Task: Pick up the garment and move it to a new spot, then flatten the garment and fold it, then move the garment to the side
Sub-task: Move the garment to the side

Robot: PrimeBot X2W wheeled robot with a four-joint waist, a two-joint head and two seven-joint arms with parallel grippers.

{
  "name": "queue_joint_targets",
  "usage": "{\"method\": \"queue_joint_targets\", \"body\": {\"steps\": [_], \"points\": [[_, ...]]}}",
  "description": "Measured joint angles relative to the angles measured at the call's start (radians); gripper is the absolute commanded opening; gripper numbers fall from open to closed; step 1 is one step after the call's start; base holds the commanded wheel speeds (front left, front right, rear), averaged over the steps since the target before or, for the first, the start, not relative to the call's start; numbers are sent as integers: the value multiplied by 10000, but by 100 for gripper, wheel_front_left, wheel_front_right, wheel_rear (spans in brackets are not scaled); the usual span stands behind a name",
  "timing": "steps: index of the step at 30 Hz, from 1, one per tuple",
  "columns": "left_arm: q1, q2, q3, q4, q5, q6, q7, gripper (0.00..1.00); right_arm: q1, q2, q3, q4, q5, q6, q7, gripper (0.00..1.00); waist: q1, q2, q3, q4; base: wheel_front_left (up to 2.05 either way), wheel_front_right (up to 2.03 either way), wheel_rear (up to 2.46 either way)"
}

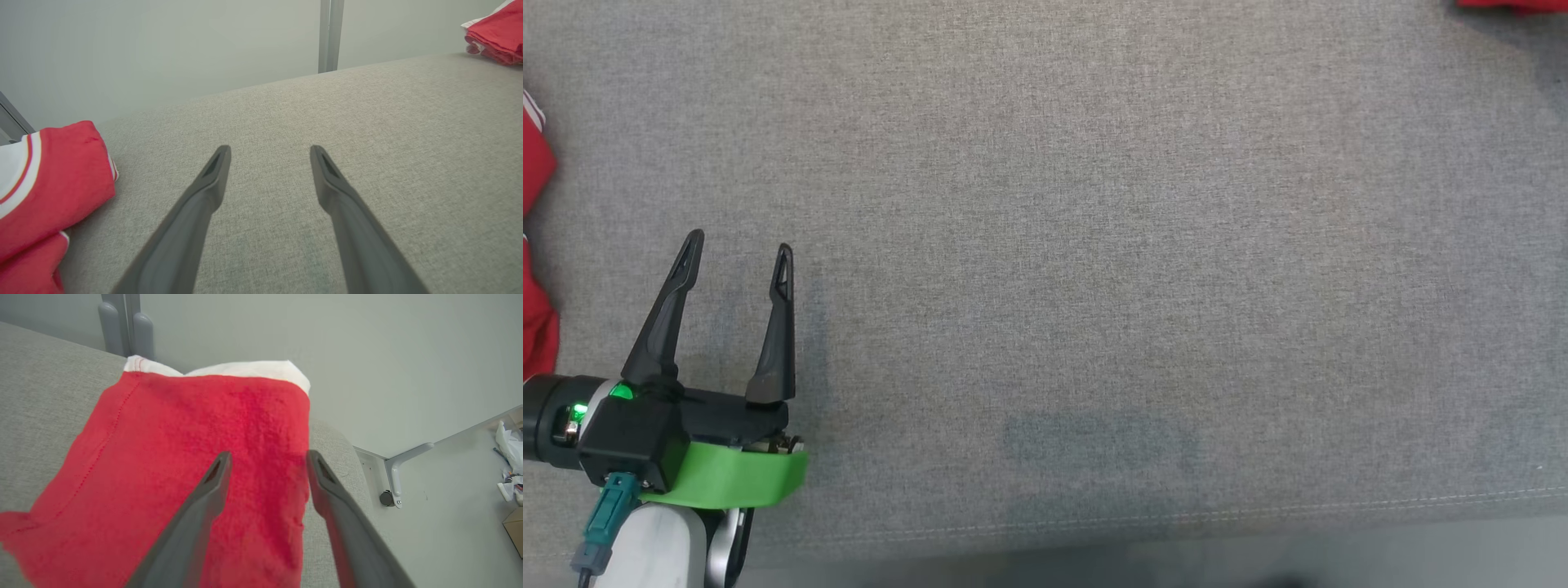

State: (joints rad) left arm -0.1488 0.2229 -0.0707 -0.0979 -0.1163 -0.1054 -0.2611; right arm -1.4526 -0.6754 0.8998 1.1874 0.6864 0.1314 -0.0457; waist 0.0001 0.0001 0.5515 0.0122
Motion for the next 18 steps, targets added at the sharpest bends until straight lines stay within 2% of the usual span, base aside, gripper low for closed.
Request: {"method": "queue_joint_targets", "body": {"steps": [8, 18], "points": [[-1, 27, -38, 12, -46, 79, 0, 100, -312, 173, 29, 412, -274, 0, -518, 100, 0, 0, 11, 31, 0, 0, 0], [71, -265, 8, 211, -245, 176, 0, 100, 395, 932, -629, 52, 504, 0, -1973, 100, 0, 0, -652, 44, 0, 0, 0]]}}
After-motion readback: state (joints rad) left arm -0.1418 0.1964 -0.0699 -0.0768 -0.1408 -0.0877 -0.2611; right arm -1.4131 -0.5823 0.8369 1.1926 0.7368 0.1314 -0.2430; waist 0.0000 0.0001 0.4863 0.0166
